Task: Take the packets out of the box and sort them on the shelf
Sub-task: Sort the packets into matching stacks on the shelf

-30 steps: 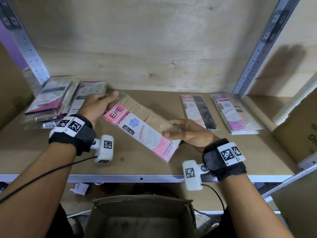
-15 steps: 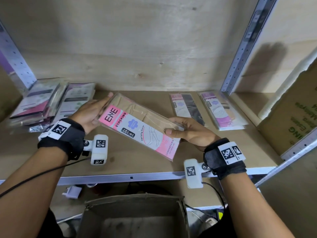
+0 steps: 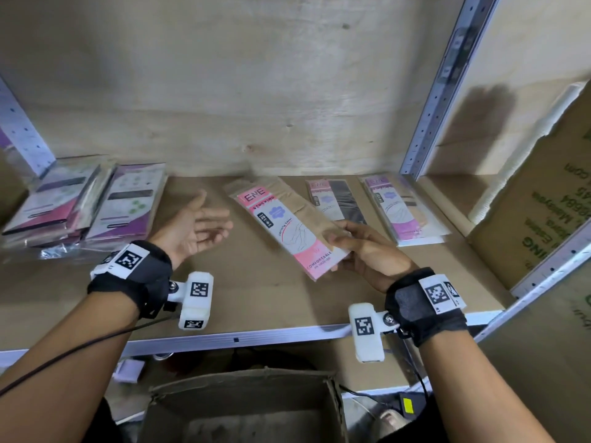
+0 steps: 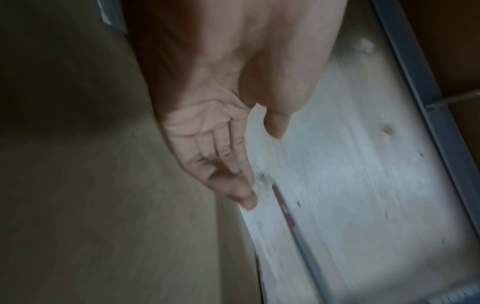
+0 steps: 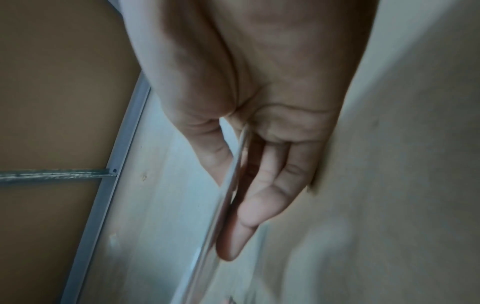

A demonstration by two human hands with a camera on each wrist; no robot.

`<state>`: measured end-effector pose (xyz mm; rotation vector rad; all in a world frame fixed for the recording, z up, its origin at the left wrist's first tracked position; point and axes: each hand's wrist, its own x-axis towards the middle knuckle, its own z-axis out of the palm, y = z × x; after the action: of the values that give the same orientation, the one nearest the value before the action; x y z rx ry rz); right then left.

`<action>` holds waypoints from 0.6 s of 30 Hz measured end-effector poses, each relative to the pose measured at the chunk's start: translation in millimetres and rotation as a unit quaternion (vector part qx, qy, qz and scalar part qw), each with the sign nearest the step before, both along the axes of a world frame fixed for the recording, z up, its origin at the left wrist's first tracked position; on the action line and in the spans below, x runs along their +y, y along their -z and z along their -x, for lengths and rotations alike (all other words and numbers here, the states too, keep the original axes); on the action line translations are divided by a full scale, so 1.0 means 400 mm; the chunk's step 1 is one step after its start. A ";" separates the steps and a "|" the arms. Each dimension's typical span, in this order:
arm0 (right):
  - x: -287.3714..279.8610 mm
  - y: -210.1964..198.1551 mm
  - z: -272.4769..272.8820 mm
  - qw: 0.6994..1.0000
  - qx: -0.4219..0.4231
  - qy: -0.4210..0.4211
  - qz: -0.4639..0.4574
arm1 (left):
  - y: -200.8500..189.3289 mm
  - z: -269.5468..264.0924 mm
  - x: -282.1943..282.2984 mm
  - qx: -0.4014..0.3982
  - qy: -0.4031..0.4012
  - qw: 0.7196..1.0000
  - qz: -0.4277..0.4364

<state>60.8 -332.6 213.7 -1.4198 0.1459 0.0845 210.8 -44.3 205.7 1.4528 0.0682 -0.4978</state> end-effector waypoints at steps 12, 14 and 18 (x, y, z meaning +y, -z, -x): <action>0.082 0.001 -0.029 0.997 0.031 0.009 0.065 | 0.005 0.118 -0.140 -0.106 0.175 0.977 -0.061; 0.081 -0.002 -0.030 0.994 0.038 -0.007 0.106 | 0.005 0.111 -0.131 -0.102 0.171 0.976 -0.082; 0.073 -0.004 -0.056 0.985 0.049 0.024 0.163 | 0.009 0.095 -0.116 -0.092 0.132 0.981 -0.110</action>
<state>83.3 -303.3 215.2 -1.7379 0.2853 0.0925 172.8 -90.6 202.2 1.7309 -0.2263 -0.5818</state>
